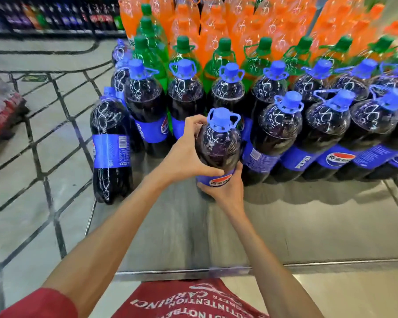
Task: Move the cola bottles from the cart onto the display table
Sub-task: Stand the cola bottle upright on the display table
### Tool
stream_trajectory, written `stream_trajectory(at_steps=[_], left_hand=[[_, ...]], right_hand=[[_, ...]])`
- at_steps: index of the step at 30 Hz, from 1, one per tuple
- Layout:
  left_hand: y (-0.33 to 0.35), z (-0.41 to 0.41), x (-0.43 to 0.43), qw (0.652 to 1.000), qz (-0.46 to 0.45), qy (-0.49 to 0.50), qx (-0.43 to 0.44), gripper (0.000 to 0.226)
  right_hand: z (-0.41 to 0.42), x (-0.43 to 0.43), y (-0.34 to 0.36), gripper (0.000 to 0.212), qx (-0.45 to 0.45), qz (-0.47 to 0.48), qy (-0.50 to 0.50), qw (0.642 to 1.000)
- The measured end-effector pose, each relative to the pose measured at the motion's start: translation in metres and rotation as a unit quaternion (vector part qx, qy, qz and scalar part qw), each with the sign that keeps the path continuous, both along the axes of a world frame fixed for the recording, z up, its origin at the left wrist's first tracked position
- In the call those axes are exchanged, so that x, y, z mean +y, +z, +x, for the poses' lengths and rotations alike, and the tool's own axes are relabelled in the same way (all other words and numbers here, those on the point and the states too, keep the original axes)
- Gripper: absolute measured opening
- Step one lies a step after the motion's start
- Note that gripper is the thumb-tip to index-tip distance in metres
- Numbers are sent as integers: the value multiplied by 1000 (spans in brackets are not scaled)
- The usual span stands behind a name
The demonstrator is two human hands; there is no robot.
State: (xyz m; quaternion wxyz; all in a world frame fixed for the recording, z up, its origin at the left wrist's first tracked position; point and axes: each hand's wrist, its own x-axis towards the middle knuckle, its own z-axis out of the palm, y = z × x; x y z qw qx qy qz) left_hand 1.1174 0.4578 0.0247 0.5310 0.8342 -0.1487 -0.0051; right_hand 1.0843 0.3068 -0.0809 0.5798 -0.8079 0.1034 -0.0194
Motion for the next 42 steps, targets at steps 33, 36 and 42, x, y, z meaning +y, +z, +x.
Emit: stream_trajectory(at_steps=[33,36,42], left_hand=[[-18,62,-5,988,47,-90,-113,113],[-18,63,-5,988,54,-95,-113,113],[-18,61,-5,987,52,-91,-121,112]], right_hand=[[22,39,6,111,-11,-175,-262,949],[21,40,6,111,-12,-180,-264,947],[18,37,10,113,-7,-172,-254,952]])
